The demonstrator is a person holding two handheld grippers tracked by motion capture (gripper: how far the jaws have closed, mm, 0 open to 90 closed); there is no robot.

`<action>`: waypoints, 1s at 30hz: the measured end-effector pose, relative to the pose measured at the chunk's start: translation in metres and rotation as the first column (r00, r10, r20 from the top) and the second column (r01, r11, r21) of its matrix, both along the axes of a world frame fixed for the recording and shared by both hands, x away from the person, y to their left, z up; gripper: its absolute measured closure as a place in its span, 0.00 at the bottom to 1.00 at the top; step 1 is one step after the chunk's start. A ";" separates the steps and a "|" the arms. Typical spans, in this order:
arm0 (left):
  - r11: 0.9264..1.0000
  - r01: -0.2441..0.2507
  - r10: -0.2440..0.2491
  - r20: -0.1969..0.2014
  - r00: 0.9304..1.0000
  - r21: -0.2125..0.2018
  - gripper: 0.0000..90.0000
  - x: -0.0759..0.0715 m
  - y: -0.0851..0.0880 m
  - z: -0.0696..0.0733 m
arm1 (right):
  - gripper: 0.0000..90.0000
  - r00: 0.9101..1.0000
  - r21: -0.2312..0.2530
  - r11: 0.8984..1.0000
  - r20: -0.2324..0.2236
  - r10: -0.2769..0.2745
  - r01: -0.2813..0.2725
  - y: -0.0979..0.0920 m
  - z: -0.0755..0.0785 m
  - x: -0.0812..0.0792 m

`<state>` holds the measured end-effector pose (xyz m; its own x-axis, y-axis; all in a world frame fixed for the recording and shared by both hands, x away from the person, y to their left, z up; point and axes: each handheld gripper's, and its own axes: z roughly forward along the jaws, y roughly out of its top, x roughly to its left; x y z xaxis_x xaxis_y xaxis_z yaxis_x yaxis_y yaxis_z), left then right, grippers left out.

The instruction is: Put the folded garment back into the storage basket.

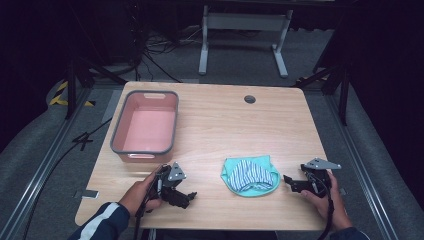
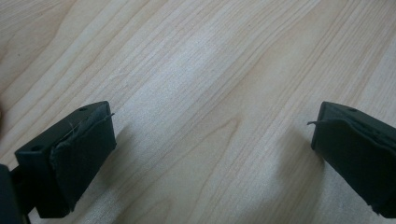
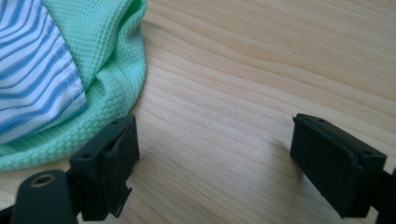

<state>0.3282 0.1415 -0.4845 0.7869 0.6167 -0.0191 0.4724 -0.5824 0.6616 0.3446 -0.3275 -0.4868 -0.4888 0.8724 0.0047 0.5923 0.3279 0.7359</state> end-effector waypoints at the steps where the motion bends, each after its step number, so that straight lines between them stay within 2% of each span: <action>1: 1.000 0.005 -0.005 0.000 1.000 0.000 0.00 0.000 0.000 0.000 | 0.18 1.000 -0.002 1.000 0.000 0.002 -0.002 0.000 0.000 0.000; 12: 1.000 0.022 -0.022 0.001 1.000 0.000 0.00 0.001 0.002 0.000 | 0.18 1.000 -0.002 1.000 0.000 -0.001 0.001 0.000 0.000 0.000; 22: 0.998 0.065 -0.065 0.001 0.998 0.000 0.00 0.006 0.000 0.000 | 0.17 1.000 -0.003 1.000 -0.010 -0.002 0.002 0.000 0.001 0.000; 24: 0.996 0.085 -0.085 0.002 0.996 0.004 0.00 0.008 0.000 0.000 | 0.19 1.000 -0.014 1.000 -0.023 0.005 -0.005 0.000 0.002 0.000; 26: 0.994 0.106 -0.106 -0.002 0.994 0.010 0.00 0.011 -0.001 0.001 | 0.24 0.999 -0.004 1.000 -0.029 0.015 -0.015 0.001 0.004 0.000; 28: 0.990 0.138 -0.138 -0.010 0.990 0.019 0.02 0.013 -0.004 0.003 | 0.28 0.999 0.002 0.999 -0.031 0.036 -0.036 0.003 0.006 0.000; 29: 0.992 0.129 -0.129 -0.008 0.992 0.015 0.05 0.014 -0.006 0.005 | 0.29 0.998 0.023 0.998 -0.026 0.053 -0.052 0.006 0.009 0.000; 30: 0.991 0.131 -0.131 -0.007 0.991 0.010 0.13 0.015 -0.008 0.006 | 0.32 0.997 0.028 0.997 -0.020 0.070 -0.069 0.009 0.012 0.000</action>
